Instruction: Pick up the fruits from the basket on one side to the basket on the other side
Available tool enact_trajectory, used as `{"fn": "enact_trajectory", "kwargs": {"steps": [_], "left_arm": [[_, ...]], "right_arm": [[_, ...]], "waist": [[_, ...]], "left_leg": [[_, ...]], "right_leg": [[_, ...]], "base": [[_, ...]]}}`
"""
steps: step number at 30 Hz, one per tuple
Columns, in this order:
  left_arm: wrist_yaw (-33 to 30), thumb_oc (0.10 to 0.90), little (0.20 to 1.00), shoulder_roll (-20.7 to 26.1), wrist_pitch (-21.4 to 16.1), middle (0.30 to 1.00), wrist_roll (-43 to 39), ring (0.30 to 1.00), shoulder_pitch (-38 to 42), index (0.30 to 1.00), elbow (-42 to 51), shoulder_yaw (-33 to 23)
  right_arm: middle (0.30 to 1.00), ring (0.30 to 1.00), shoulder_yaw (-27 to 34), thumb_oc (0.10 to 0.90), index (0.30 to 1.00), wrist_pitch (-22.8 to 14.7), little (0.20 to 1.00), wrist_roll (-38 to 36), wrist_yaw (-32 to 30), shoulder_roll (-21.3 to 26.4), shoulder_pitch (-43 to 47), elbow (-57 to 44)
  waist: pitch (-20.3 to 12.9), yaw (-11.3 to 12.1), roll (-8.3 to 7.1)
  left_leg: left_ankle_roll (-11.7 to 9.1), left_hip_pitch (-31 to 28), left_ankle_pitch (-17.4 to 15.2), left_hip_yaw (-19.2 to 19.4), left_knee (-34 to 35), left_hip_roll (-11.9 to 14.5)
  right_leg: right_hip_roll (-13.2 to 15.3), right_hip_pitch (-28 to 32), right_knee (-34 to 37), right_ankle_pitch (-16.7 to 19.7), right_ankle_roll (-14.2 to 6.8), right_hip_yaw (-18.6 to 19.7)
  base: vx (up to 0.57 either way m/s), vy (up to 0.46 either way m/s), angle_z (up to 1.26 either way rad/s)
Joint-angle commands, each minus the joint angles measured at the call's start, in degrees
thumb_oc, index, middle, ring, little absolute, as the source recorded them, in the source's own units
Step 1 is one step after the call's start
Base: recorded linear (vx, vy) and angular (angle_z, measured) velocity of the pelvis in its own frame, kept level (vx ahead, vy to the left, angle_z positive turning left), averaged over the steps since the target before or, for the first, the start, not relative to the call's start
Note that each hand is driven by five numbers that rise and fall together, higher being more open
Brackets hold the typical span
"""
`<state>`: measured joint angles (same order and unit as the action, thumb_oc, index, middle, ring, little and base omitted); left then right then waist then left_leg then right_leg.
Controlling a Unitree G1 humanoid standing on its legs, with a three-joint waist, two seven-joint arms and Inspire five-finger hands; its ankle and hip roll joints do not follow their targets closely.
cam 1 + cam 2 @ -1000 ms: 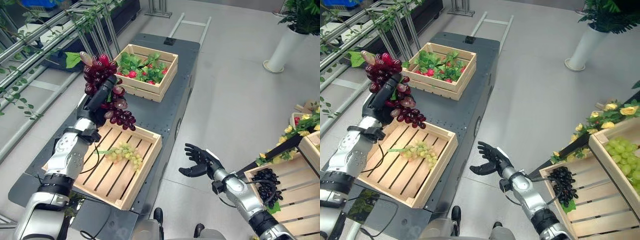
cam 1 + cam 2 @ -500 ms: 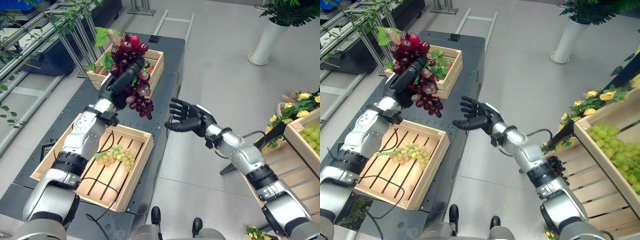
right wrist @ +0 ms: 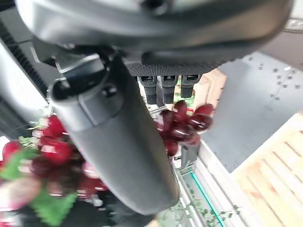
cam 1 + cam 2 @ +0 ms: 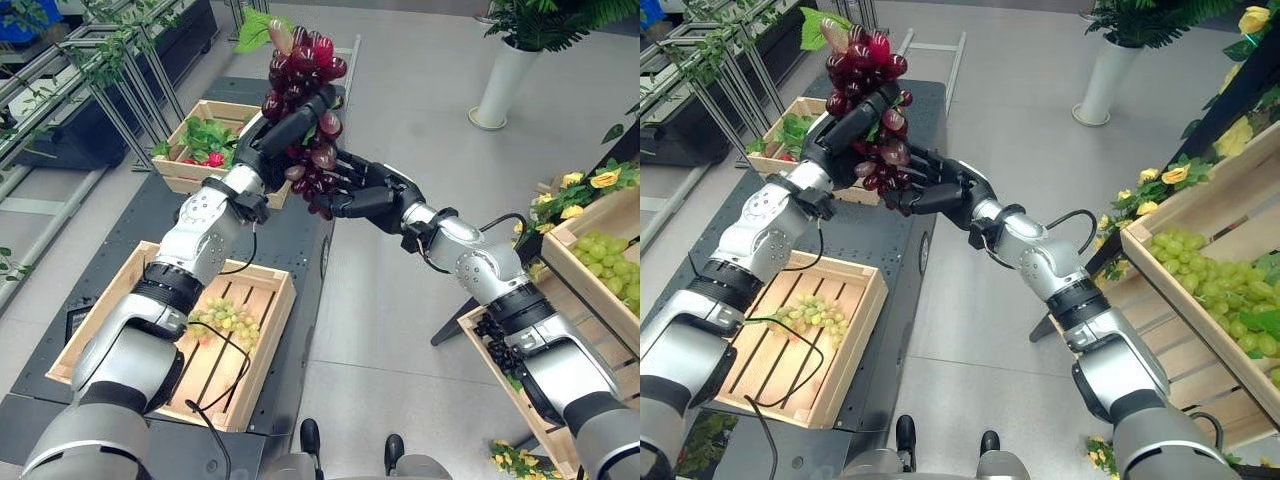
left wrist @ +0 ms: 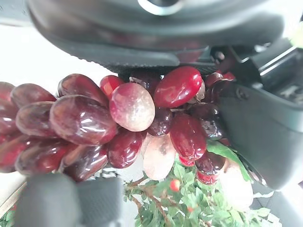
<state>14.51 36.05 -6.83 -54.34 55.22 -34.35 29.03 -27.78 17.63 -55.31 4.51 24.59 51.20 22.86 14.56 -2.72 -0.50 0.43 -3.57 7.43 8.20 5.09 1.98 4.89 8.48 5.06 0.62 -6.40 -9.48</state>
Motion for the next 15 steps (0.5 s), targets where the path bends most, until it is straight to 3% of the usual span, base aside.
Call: {"fn": "enact_trajectory", "kwargs": {"steps": [1,9,15], "left_arm": [[-1.0,0.4,0.3,-3.2,-10.8,0.3,-0.9,0.3,11.6,0.3,-7.3,-0.2],[1.8,0.4,0.3,-5.5,-17.2,0.3,-5.5,0.3,12.3,0.3,-7.0,-0.6],[5.1,0.4,0.3,-7.1,-16.9,0.3,-3.1,0.3,10.6,0.3,-5.0,-0.5]], "right_arm": [[0.9,0.9,-1.1,0.8,0.9,-3.7,0.9,-7.8,-0.5,-3.4,6.9,4.1],[0.9,0.9,-1.7,0.8,0.9,-2.2,0.9,-12.0,-1.6,-5.6,9.2,6.5],[0.9,0.9,-0.6,0.8,0.9,-4.9,0.9,-12.7,-5.0,-7.5,10.4,6.9]], "waist": [[-13.2,0.3,1.21],[-14.0,0.4,0.94],[-14.3,0.8,0.89]], "left_leg": [[-2.3,-3.5,-10.2,-1.7,-0.1,-1.9],[-2.4,-3.6,-10.3,-1.8,-0.1,-1.7],[-2.4,-3.9,-10.5,-2.1,-0.1,-1.6]], "right_leg": [[-2.2,-0.5,-0.1,-2.4,3.4,-1.0],[-2.2,-0.3,-0.1,-2.7,3.6,-1.0],[-2.3,-0.1,-0.1,-2.7,3.6,-0.9]], "base": [[0.0,0.0,0.0],[0.0,0.0,0.0],[0.0,0.0,0.0]]}}
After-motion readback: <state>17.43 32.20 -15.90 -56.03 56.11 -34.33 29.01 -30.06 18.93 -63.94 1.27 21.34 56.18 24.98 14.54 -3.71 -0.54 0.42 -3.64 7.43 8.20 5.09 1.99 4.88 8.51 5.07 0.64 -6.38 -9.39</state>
